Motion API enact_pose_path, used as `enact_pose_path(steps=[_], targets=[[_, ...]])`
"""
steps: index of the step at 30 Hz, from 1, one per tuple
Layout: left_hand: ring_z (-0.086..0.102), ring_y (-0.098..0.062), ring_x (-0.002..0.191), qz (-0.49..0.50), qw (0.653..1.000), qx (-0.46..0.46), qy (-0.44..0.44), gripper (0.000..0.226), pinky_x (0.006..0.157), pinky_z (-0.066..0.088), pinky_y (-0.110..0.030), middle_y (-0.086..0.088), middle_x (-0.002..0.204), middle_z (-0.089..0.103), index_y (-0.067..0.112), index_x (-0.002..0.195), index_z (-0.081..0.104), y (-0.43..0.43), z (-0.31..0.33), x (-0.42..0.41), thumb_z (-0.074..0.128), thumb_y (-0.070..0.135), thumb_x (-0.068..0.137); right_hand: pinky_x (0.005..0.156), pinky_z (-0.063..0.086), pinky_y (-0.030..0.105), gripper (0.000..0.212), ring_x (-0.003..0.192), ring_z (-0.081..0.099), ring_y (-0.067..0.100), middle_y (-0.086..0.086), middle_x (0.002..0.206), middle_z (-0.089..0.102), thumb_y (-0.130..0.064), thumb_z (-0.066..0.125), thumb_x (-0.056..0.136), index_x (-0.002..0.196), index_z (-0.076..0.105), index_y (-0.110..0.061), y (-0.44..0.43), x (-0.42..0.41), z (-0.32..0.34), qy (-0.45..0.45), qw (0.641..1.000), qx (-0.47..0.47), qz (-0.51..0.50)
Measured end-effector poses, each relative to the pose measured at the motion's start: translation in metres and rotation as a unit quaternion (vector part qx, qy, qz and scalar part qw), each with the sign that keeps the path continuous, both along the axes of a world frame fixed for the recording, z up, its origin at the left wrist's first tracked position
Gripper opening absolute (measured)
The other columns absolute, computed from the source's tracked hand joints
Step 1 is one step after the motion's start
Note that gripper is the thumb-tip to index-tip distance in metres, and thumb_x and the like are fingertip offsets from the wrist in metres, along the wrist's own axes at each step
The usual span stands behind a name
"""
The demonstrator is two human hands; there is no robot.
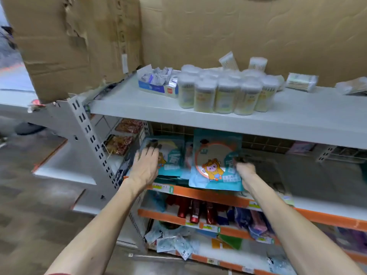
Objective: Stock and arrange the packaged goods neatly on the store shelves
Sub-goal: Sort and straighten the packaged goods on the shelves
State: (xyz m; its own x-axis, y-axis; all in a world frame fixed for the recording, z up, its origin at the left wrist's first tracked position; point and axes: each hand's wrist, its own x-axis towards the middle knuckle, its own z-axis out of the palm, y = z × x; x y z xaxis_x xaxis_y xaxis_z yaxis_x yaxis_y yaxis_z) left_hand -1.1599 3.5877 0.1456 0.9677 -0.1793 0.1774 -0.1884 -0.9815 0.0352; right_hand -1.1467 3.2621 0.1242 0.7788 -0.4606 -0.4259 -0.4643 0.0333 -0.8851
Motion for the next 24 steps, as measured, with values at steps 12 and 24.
enact_pose_path(steps=[12,24], targets=[[0.011,-0.025,0.148,-0.001,0.999,-0.036,0.036,0.082,0.116,0.024,-0.051,-0.004,0.161,0.014,0.018,0.154,0.012,0.062,-0.005,0.04,0.054,0.005,0.085,0.084,0.058,0.043,0.028,0.092,0.068,0.026,0.01,0.107,0.067,-0.033,0.059,0.095,0.116,0.057,-0.014,0.102,0.051,-0.008,0.014,0.999,0.013,0.041],[0.012,-0.024,0.148,-0.067,0.995,-0.079,0.013,0.087,0.118,0.022,-0.049,-0.005,0.159,0.02,0.018,0.153,0.017,0.041,-0.007,0.042,0.052,-0.005,0.077,0.058,0.05,0.029,0.022,0.074,0.06,0.021,0.013,0.099,0.063,-0.025,0.05,0.101,0.111,0.055,-0.006,0.059,0.06,-0.011,0.023,0.983,-0.182,0.014]])
